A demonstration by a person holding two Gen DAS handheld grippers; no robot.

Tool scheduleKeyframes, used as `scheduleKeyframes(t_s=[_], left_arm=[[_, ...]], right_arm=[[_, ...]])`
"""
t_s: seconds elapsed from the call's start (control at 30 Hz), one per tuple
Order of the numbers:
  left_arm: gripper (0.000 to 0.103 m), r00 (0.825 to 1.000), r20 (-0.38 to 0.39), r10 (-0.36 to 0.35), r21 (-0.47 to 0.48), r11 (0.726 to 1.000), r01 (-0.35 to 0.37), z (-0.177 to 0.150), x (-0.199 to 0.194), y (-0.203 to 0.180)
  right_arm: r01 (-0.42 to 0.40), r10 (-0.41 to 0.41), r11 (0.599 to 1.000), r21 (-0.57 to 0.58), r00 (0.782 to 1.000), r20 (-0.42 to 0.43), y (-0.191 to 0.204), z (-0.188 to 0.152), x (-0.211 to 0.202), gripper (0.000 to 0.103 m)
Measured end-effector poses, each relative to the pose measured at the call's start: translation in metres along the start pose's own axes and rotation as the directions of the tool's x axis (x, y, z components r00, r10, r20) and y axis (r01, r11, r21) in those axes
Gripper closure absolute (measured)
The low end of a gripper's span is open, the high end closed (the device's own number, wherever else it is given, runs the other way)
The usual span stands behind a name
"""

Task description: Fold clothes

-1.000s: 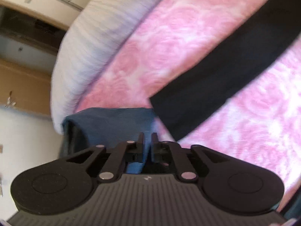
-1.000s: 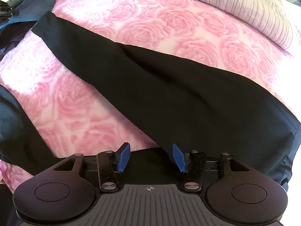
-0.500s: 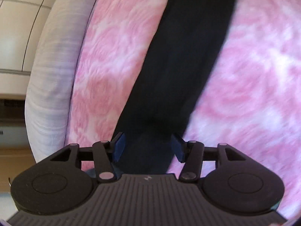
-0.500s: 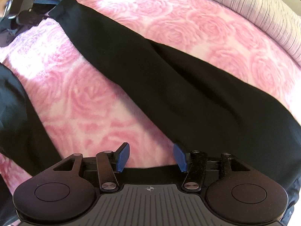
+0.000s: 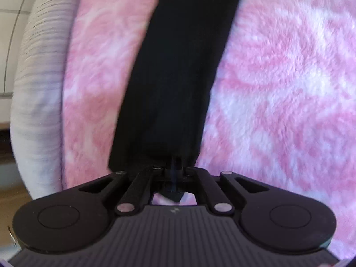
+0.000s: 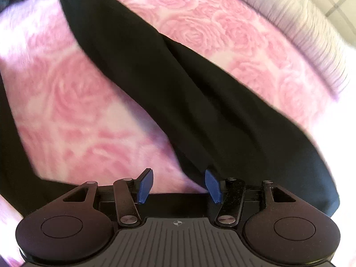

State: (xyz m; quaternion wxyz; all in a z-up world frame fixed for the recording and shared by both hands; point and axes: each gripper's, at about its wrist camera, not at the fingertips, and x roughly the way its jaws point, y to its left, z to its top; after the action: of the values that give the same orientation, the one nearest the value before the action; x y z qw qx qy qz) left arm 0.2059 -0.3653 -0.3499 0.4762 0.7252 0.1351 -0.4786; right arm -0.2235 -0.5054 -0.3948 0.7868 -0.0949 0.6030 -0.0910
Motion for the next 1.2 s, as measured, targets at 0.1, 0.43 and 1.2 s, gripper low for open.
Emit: scheduleKeyframes(t_s=[0.1,0.43,1.2], left_arm=[[0.103,1.0,0.009,0.02,-0.016,1.0,-0.02,-0.006,-0.019,0.001],[0.072,0.998,0.006,0.063,0.131,0.989,-0.063,0.014,0.009,-0.015],[0.049,0.997,-0.078,-0.015,-0.069,0.998,0.01,-0.006,0.008,0.006]], right_arm=[[0.076,-0.074,0.994,-0.079,0.997,0.028,0.009,-0.001,-0.003,0.047],[0.1,-0.088,0.957,-0.271,0.994,0.058,0.03,0.014,0.017,0.048],[0.038,-0.038,0.946,-0.321,0.999,0.005,0.032,-0.019,-0.007,0.103]])
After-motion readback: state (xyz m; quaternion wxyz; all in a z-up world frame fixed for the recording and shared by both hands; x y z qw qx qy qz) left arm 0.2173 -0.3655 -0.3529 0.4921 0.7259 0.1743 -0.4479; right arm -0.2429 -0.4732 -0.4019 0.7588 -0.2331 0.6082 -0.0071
